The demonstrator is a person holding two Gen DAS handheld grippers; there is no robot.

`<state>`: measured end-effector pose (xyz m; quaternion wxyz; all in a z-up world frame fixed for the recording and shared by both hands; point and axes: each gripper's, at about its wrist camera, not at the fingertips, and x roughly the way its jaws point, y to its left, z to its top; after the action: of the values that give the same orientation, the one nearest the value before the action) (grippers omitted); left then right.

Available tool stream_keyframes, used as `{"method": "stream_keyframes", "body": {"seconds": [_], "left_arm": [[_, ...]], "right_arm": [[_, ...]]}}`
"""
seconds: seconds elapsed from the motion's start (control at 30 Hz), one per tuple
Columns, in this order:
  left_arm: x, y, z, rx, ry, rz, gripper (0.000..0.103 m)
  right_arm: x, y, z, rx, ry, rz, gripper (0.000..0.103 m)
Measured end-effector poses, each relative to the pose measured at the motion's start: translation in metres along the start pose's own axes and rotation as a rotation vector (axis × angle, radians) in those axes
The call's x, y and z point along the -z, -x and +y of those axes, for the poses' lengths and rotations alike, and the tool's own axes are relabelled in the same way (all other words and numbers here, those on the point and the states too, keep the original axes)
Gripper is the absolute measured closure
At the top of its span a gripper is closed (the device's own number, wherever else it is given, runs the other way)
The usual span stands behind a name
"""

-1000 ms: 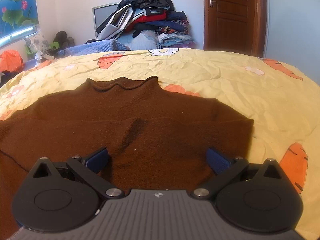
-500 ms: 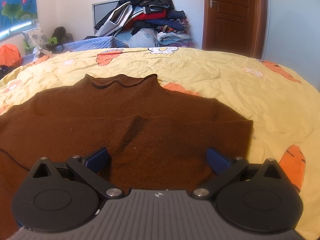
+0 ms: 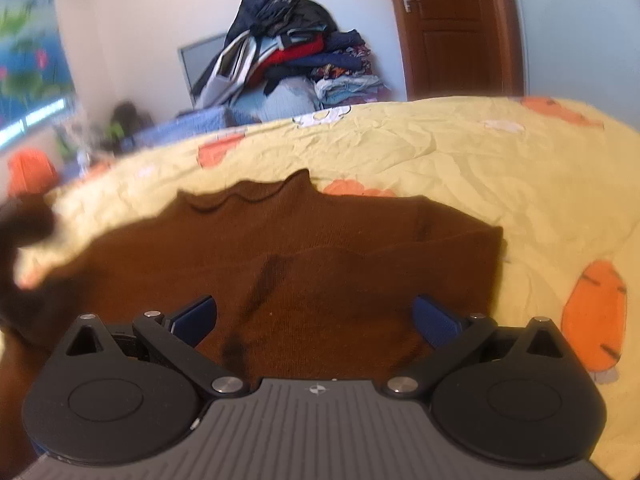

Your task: Fold small clothes

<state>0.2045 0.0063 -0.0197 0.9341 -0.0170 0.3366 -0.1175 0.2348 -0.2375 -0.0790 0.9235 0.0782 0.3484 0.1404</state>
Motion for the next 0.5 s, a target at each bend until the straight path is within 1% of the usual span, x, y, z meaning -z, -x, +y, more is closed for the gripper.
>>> {"method": "stream_keyframes", "body": {"seconds": [0.03,0.07,0.1,0.13,0.17,0.2,0.23,0.27,0.3,0.33,0.37,0.4,0.43,0.47,0.5], "left_arm": [[0.011,-0.009,-0.020,-0.018,-0.047,0.064,0.088],[0.024,-0.013,-0.032,-0.037,-0.094,0.083,0.088],[0.037,-0.010,-0.041,-0.053,-0.135,0.071,0.088],[0.047,-0.004,-0.044,-0.066,-0.152,0.055,0.085],[0.054,0.003,-0.042,-0.069,-0.142,0.050,0.080],[0.059,0.010,-0.035,-0.065,-0.115,0.044,0.062],[0.065,0.018,-0.027,-0.065,-0.081,0.023,0.035],[0.072,0.025,-0.017,-0.078,-0.044,-0.013,0.022],[0.080,0.033,-0.010,-0.091,-0.012,-0.052,0.007],[0.086,0.038,-0.002,-0.101,0.011,-0.075,0.005],[0.093,0.039,0.006,-0.112,0.038,-0.066,0.005],[0.092,0.038,0.012,-0.106,0.086,-0.034,0.005],[0.093,0.043,0.018,-0.092,0.123,-0.062,0.004],[0.095,0.046,0.024,-0.087,0.166,-0.084,0.003],[0.095,0.046,0.027,-0.089,0.194,-0.081,0.003]], "right_arm": [[0.000,0.002,-0.004,-0.016,-0.025,-0.007,0.000],[0.000,0.003,-0.008,-0.030,-0.046,-0.014,0.000],[0.000,0.004,-0.010,-0.043,-0.063,-0.019,0.000],[0.000,0.005,-0.013,-0.055,-0.078,-0.023,0.000],[0.001,0.005,-0.015,-0.064,-0.089,-0.027,0.000],[0.001,0.005,-0.016,-0.070,-0.096,-0.028,0.000],[0.000,0.005,-0.017,-0.073,-0.099,-0.029,0.000],[0.000,0.005,-0.017,-0.074,-0.098,-0.029,0.000],[0.000,0.005,-0.016,-0.073,-0.098,-0.028,0.000],[-0.001,0.005,-0.016,-0.072,-0.099,-0.023,0.000],[-0.004,0.006,-0.015,-0.072,-0.104,-0.009,0.000],[-0.008,0.007,-0.015,-0.072,-0.137,0.009,0.000],[-0.014,0.010,-0.017,-0.084,-0.201,0.029,0.000],[-0.021,0.013,-0.018,-0.126,-0.273,0.048,0.000],[-0.026,0.014,-0.017,-0.171,-0.315,0.058,0.000]]}}
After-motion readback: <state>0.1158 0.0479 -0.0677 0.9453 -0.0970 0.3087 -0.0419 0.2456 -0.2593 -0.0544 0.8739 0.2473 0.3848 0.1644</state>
